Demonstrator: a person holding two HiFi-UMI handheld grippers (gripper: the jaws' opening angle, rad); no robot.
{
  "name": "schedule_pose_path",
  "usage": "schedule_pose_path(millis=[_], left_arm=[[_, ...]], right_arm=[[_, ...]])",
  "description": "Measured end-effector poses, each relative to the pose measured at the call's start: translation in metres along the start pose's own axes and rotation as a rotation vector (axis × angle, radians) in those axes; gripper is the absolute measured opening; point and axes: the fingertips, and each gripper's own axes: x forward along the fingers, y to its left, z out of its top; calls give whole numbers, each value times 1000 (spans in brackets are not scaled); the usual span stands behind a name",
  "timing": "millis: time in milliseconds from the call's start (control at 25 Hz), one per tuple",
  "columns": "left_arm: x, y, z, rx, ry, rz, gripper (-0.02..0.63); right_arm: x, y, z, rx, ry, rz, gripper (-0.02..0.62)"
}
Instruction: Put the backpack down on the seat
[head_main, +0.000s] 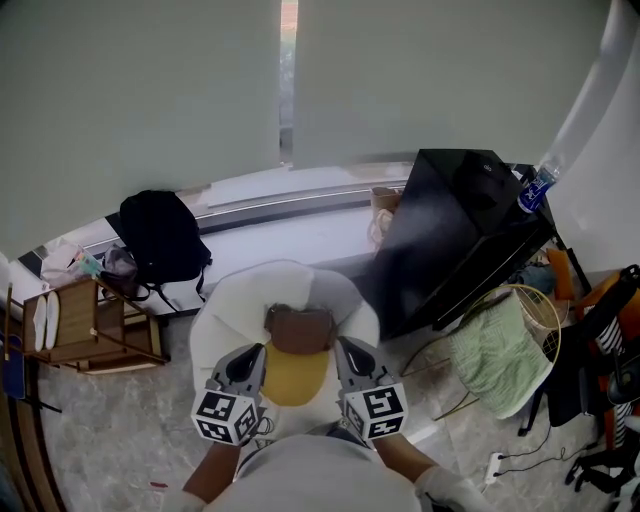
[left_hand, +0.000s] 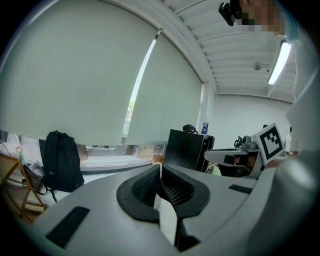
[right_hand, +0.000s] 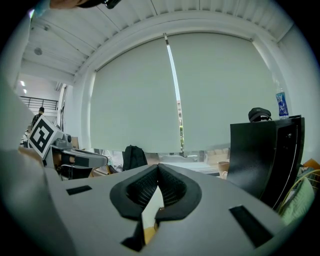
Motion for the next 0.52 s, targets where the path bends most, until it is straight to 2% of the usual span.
schedule_pose_path(millis=[520], left_arm=[[-8,-1,-1,-5,-5,5,40]], right_arm=[[-3,4,-3,-1,5,0,31]])
